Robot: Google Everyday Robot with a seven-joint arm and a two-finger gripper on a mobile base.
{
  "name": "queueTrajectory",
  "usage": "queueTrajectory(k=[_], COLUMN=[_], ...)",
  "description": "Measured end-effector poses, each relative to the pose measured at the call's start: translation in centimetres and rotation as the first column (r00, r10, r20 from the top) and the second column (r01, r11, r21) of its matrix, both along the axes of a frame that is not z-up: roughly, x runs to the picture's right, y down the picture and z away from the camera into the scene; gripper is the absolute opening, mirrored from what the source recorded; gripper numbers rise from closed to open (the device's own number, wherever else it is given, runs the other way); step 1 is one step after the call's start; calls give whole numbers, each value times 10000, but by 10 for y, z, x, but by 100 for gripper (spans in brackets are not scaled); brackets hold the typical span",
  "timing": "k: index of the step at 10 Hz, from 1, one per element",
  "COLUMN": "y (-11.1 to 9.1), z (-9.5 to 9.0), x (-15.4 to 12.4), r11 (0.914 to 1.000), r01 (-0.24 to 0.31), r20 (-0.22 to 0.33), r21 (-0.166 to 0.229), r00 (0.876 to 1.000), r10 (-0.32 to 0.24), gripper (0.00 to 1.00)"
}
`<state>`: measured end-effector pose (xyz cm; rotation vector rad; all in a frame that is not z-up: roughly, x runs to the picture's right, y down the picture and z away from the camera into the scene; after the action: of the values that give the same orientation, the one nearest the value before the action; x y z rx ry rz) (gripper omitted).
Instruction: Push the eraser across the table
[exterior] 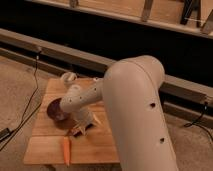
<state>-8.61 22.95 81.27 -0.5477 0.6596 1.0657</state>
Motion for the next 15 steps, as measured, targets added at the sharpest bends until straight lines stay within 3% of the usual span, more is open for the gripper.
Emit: queueTrajectory(k=[10, 12, 15], y=[-13, -13, -25], z=[7, 6, 2], x=[-26, -11, 32], r11=[9997, 9994, 9976], r01=[-212, -349, -607], r20=[509, 255, -570], r21=[80, 77, 331], r00=[9985, 9991, 9964], r10=[207, 347, 625], gripper=[65, 65, 65])
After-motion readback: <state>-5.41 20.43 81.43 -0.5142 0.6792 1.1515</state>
